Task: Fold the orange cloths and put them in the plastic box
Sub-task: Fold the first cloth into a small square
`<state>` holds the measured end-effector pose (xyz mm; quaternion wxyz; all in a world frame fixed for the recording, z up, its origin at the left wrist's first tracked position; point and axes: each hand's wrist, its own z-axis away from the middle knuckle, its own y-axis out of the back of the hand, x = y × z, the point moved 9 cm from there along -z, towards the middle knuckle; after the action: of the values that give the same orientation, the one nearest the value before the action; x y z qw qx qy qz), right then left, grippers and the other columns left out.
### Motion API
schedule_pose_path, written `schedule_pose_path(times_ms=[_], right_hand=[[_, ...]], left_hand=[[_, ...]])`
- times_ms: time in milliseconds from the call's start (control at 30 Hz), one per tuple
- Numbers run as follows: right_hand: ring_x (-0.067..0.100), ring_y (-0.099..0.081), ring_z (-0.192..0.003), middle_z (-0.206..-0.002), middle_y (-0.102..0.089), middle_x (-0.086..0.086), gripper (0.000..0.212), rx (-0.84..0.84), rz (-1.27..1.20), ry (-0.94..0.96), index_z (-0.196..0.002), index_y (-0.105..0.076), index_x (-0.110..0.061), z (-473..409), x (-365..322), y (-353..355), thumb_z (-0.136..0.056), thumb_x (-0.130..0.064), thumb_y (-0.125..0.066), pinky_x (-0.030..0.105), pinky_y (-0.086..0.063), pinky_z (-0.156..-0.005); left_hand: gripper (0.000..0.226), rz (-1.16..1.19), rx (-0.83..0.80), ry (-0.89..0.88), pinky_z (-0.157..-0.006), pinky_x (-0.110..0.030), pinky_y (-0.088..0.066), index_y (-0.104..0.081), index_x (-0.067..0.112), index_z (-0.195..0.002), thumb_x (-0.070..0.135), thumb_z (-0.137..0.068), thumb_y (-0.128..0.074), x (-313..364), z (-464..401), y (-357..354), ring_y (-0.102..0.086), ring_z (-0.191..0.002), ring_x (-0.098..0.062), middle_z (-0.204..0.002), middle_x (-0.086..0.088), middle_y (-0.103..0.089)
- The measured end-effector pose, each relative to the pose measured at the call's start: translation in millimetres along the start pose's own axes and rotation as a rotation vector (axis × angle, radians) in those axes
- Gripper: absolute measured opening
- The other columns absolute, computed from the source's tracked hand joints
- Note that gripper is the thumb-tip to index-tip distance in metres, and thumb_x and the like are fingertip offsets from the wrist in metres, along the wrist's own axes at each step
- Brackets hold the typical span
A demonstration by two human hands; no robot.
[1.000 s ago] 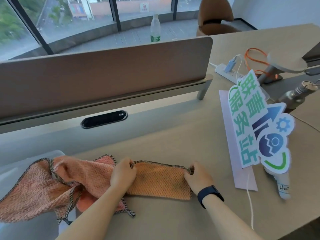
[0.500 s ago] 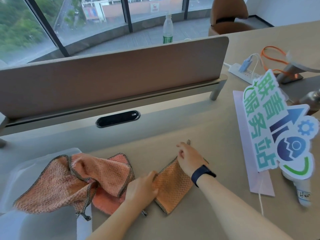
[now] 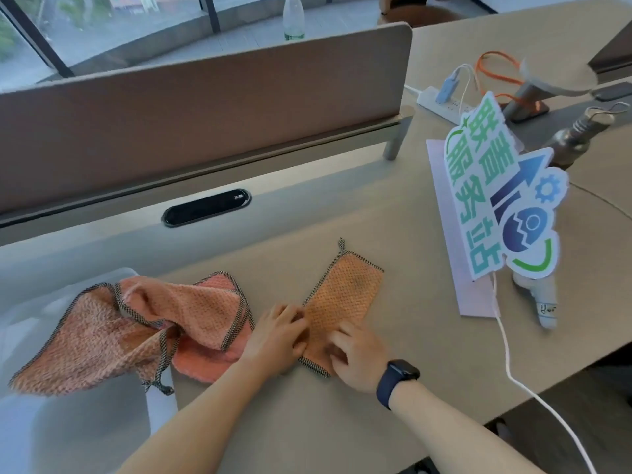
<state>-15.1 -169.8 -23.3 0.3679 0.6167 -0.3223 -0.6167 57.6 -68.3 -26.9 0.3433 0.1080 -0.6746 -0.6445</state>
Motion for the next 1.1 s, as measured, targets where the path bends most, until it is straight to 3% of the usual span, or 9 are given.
schedule_pose_path(times_ms=[133, 233, 333, 533, 667, 767, 900, 1000, 1100], right_hand=[[0.027, -0.052, -0.103, -0.113, -0.058, 0.005, 0.044, -0.082, 0.071, 0.014, -0.092, -0.062, -0.016, 20, -4, -10, -0.067, -0.051, -0.062, 0.037, -0.048, -0.082], [0.027, -0.045, -0.120, -0.132, -0.051, 0.005, 0.042, -0.181, 0.127, -0.006, -0.096, -0.058, -0.020, 32, -1, -16, -0.071, -0.053, -0.057, 0.043, -0.043, -0.094], [0.027, -0.051, -0.111, -0.122, -0.059, 0.007, 0.020, -0.095, 0.114, 0.053, -0.086, -0.062, -0.020, 40, -3, -11, -0.072, -0.033, -0.069, 0.042, -0.052, -0.084], [0.019, -0.059, -0.086, -0.098, -0.065, 0.000, 0.005, 0.057, 0.008, 0.026, -0.076, -0.066, -0.017, 48, -1, 6, -0.074, -0.021, -0.067, 0.027, -0.051, -0.069], [0.013, -0.052, -0.064, -0.079, -0.060, -0.005, 0.010, 0.080, -0.137, -0.100, -0.076, -0.061, -0.017, 51, 5, 14, -0.075, -0.026, -0.056, 0.027, -0.047, -0.053], [0.006, -0.043, -0.056, -0.067, -0.051, -0.010, 0.007, 0.080, -0.236, -0.198, -0.077, -0.059, -0.018, 53, 12, 18, -0.076, -0.024, -0.056, 0.021, -0.039, -0.052], [0.005, -0.049, -0.054, -0.066, -0.055, -0.013, 0.013, 0.044, -0.304, -0.262, -0.086, -0.057, -0.028, 59, 19, 19, -0.076, -0.031, -0.064, 0.017, -0.039, -0.053], [0.004, -0.049, -0.064, -0.079, -0.058, -0.015, 0.026, -0.021, -0.268, -0.234, -0.098, -0.060, -0.025, 63, 16, 13, -0.076, -0.036, -0.069, 0.011, -0.037, -0.057], [0.008, -0.055, -0.070, -0.086, -0.068, -0.006, 0.021, 0.023, -0.272, -0.297, -0.100, -0.064, -0.027, 61, 26, 19, -0.079, -0.028, -0.063, 0.018, -0.038, -0.061]], left_hand=[[0.011, 0.022, 0.007, -0.056, -0.071, -0.037, -0.052, -0.061, 0.025, -0.076, 0.030, -0.068, -0.055, 11, 12, -7, -0.055, -0.090, -0.021, -0.096, 0.008, -0.062], [0.009, 0.113, -0.020, -0.085, -0.064, -0.040, -0.051, -0.061, 0.026, -0.075, 0.024, -0.071, -0.053, 19, 20, -12, -0.053, -0.081, -0.019, -0.087, 0.008, -0.060], [0.004, 0.124, 0.004, -0.107, -0.066, -0.039, -0.050, -0.059, 0.025, -0.078, 0.029, -0.077, -0.059, 30, 27, -9, -0.052, -0.084, -0.019, -0.092, 0.006, -0.059], [0.046, 0.014, -0.063, -0.049, -0.089, -0.038, -0.046, -0.060, 0.029, -0.095, 0.059, -0.061, -0.064, 32, 41, -16, -0.049, -0.113, -0.020, -0.125, 0.002, -0.055], [0.038, 0.027, -0.046, -0.037, -0.087, -0.038, -0.050, -0.060, 0.030, -0.099, 0.042, -0.063, -0.061, 35, 39, -13, -0.052, -0.110, -0.021, -0.120, 0.004, -0.058], [0.031, 0.058, 0.027, -0.035, -0.082, -0.036, -0.051, -0.065, 0.028, -0.091, 0.027, -0.062, -0.052, 35, 36, -4, -0.051, -0.103, -0.018, -0.111, 0.007, -0.061], [0.025, 0.153, 0.083, -0.021, -0.083, -0.030, -0.045, -0.069, 0.027, -0.087, 0.027, -0.068, -0.053, 32, 34, 3, -0.050, -0.101, -0.013, -0.107, 0.011, -0.064], [0.019, 0.278, 0.067, -0.025, -0.085, -0.028, -0.048, -0.071, 0.025, -0.084, 0.028, -0.069, -0.058, 33, 33, 6, -0.053, -0.100, -0.008, -0.103, 0.014, -0.066], [0.021, 0.472, 0.057, 0.079, -0.084, -0.022, -0.047, -0.072, 0.025, -0.081, 0.031, -0.068, -0.057, 28, 27, 12, -0.057, -0.092, -0.001, -0.092, 0.016, -0.070]])
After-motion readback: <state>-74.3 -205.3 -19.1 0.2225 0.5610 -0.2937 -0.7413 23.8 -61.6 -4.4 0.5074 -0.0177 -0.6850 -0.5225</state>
